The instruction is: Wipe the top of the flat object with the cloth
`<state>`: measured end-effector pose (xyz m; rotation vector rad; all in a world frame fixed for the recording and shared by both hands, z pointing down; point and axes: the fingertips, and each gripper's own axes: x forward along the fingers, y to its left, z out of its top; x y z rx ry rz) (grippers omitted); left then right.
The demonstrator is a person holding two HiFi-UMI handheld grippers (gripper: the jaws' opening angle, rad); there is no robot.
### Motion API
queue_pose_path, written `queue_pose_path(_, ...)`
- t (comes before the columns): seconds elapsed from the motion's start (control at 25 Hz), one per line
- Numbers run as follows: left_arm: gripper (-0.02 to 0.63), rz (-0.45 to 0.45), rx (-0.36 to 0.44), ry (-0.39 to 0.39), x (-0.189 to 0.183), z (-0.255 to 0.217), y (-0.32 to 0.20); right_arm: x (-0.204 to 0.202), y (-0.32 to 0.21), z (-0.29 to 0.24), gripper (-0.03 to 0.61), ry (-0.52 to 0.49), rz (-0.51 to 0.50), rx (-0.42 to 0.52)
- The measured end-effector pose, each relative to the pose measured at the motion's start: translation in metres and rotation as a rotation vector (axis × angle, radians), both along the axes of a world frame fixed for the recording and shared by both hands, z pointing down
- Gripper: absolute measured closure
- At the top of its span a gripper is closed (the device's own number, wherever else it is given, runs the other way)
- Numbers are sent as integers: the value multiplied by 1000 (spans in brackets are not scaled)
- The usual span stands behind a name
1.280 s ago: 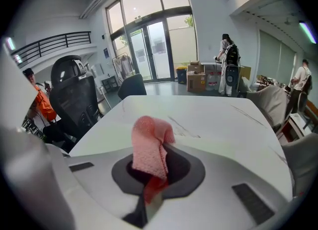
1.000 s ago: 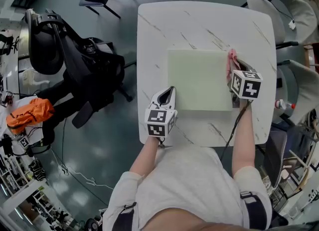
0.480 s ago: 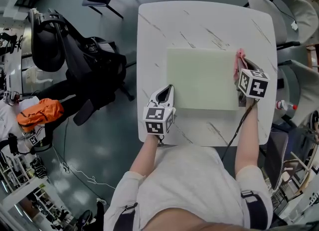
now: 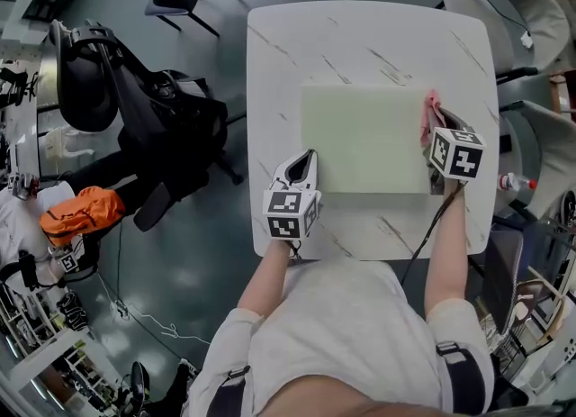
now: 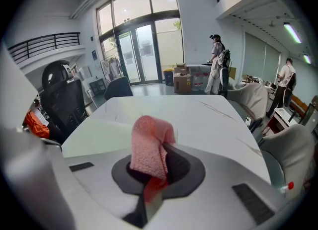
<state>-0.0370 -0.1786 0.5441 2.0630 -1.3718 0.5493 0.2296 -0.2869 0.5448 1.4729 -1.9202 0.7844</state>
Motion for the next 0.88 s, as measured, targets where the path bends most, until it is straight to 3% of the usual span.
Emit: queue_pose_path(0.88,603,28,8,15,1,-1,2,-11,39,2,555,-61,17,-25)
